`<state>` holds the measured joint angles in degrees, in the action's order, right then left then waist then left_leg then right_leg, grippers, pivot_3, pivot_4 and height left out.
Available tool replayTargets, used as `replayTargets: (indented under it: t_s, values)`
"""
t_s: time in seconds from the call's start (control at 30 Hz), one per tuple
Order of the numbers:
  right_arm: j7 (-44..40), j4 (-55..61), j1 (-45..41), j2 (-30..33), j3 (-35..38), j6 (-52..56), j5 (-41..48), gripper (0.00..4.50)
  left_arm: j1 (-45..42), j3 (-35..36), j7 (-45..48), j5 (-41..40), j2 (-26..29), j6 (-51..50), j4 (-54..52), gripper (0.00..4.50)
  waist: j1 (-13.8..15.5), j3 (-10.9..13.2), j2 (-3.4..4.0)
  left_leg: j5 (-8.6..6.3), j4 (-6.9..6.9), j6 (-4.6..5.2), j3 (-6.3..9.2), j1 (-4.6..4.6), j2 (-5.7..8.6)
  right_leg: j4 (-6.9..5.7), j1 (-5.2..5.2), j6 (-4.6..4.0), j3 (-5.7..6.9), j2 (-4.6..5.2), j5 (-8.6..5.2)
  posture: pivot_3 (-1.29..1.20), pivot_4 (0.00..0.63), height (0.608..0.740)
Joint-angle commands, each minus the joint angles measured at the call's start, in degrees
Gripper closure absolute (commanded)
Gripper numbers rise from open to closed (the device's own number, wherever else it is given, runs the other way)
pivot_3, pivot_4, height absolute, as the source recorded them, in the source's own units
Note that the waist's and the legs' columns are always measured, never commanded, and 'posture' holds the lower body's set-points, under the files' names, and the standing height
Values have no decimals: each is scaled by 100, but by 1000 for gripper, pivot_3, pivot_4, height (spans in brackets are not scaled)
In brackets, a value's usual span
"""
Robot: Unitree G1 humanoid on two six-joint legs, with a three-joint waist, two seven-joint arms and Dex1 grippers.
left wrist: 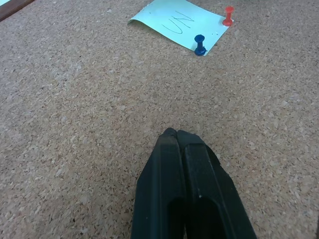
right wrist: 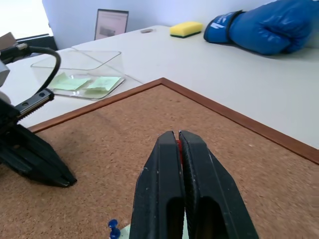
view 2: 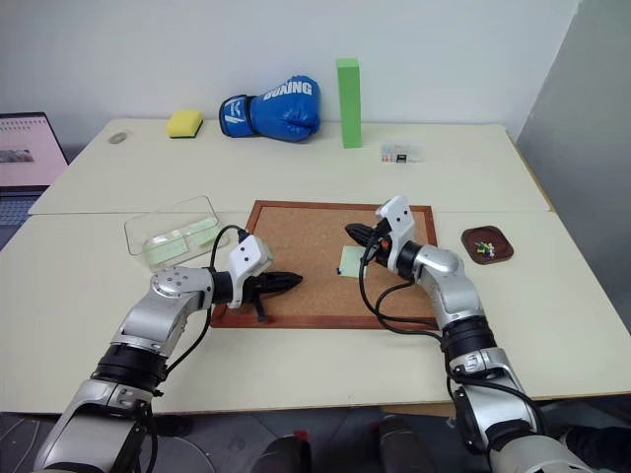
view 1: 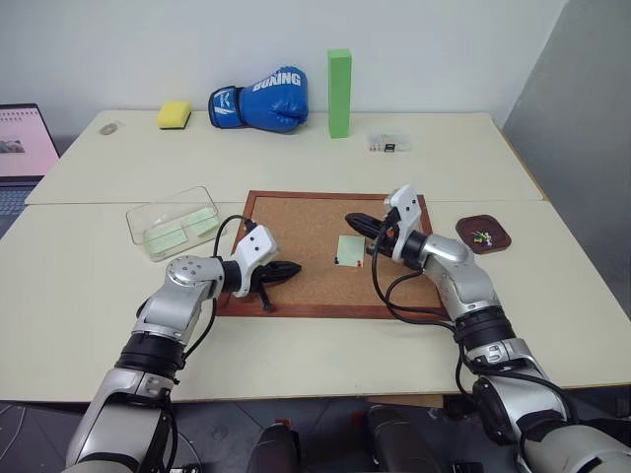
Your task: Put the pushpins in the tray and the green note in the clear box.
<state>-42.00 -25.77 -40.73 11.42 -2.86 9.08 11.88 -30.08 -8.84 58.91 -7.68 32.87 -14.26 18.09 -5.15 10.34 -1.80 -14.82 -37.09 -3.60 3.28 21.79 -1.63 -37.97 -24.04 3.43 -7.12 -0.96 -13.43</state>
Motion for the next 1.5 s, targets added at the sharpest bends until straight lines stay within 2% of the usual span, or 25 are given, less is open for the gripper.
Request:
replayTargets:
  t_s: [0.03,0.27,0.43,0.67,1.13,1.17,1.2,1.5]
  values:
    - [685,299,-32,280,317,-24,-239,4473,224,-234,219,139,150,-286,-63,4500,0,0,0,0,1,0,-1,0,0,1,-1,0,-1,0,0,0,150,740]
    - [2039,372,-12,1014,1174,390,-417,4473,430,-236,288,85,243,-426,-358,4500,0,0,1,-1,12,1,-5,6,1,8,-5,-11,-3,2,-7,0,150,740]
    - [2615,-258,-173,1442,1612,618,-440,4473,403,-248,277,132,215,-396,-306,4500,-17,-1,2,-3,16,2,-8,4,0,11,-5,-14,-5,1,-10,0,150,740]
    - [2414,-1372,-545,1590,1812,950,-167,4473,251,-263,295,193,171,-277,-96,4500,-39,-3,7,-2,11,3,-19,-1,1,12,-1,-11,-14,1,-8,0,150,740]
    - [2404,-2397,-766,1608,1938,751,-50,4473,250,-190,230,195,196,-223,-72,4500,-81,-6,11,-2,10,3,-18,-1,3,12,1,-9,-14,2,-8,0,150,740]
    - [2388,-2432,-773,1611,1941,732,-51,4257,244,-188,225,196,193,-221,-65,4500,-81,-6,11,-2,10,3,-18,-1,3,12,1,-8,-14,2,-7,0,150,740]
    - [2374,-2472,-777,1617,1946,712,-56,4257,235,-191,218,198,187,-218,-55,4500,-81,-6,11,-2,10,3,-17,-1,3,12,1,-8,-14,1,-7,0,150,740]
    - [2254,-2124,-791,1686,1999,611,23,2433,223,-197,194,198,172,-192,-18,4500,-89,-6,13,-2,10,3,-16,-1,3,11,1,-8,-14,1,-7,0,150,740]
